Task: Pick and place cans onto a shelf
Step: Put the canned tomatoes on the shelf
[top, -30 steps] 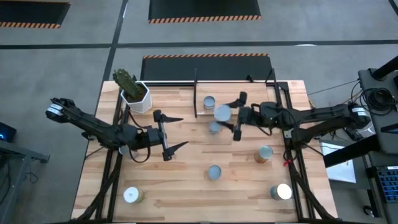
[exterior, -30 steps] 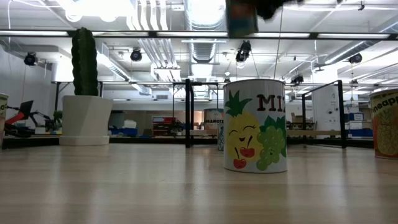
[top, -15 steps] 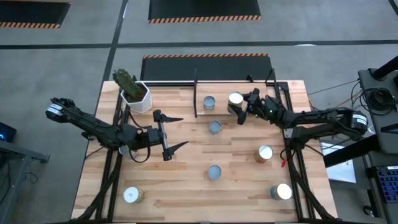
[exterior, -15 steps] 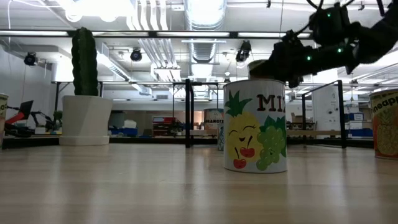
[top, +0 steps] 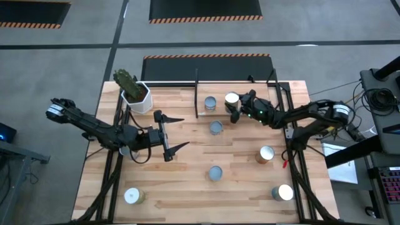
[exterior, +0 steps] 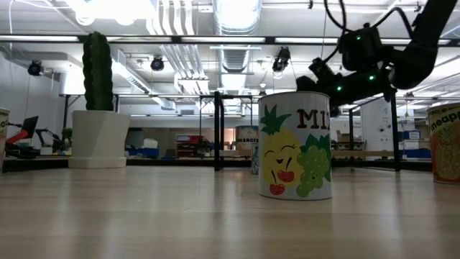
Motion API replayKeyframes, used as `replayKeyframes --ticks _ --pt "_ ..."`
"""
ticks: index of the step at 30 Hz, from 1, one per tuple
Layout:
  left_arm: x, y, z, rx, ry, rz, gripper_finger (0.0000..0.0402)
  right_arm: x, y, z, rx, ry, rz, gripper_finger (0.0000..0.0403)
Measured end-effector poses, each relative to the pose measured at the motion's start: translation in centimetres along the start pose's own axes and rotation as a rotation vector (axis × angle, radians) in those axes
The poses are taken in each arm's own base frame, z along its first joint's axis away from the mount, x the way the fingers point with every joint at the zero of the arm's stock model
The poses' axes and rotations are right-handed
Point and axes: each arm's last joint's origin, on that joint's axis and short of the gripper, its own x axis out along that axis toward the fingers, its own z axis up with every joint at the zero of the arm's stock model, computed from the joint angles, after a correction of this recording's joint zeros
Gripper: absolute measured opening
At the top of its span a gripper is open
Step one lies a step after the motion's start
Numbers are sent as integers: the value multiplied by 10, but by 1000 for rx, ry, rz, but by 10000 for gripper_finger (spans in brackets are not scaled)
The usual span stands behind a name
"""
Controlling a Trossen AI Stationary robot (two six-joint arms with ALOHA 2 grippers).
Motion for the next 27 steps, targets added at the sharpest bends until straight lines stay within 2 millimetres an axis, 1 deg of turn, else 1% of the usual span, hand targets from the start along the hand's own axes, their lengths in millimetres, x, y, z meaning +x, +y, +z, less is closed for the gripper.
replayKeyframes --ticks 4,8,18,27 --pt "0 0 0 1 2 0 386 10 1 -2 5 11 -46 295" --pt "0 0 -1 4 6 -1 386 15 2 -4 10 21 -59 295" --pt "0 0 -1 1 6 -1 386 20 3 -15 28 57 -63 296" --pt "0 0 -1 0 6 -1 386 20 3 -16 50 60 -55 340"
